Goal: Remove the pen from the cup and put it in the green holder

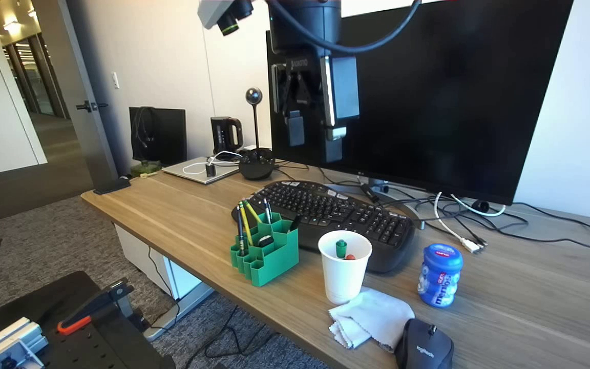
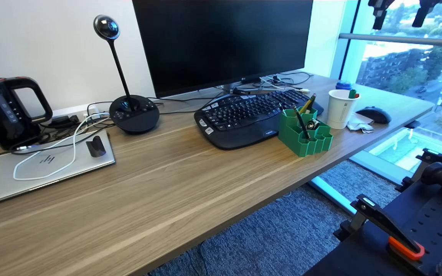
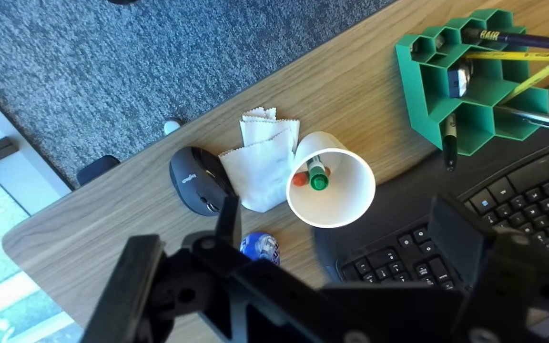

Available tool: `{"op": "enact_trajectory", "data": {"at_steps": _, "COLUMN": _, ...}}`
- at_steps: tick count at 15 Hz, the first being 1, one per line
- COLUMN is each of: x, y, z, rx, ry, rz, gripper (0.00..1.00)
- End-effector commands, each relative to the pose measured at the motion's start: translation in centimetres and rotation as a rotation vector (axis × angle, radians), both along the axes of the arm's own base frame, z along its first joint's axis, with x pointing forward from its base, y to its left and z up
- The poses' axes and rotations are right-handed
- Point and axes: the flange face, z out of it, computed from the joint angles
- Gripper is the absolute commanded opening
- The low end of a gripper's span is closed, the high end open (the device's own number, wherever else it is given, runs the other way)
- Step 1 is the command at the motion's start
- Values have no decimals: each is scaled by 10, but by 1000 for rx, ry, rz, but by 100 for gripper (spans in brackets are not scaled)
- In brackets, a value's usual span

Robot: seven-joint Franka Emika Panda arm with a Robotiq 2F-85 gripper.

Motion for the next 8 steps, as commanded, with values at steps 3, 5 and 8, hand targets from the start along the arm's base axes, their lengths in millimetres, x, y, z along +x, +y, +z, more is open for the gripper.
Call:
{"op": "enact_trajectory", "data": {"at_steps": 3, "x": 30, "y": 19, "z": -30, "rx": -59, "ry": -74, "rz": -32, "gripper": 100}}
{"op": "enact_trajectory", "data": {"at_steps": 5, "x": 39, "y": 23, "z": -40, "rx": -62, "ry": -88, "rz": -53, "gripper": 100}}
{"op": "enact_trajectory", "data": {"at_steps": 8, "x": 47, "y": 24, "z": -52, "rx": -76, "ry": -108, "rz": -78, "gripper": 100}}
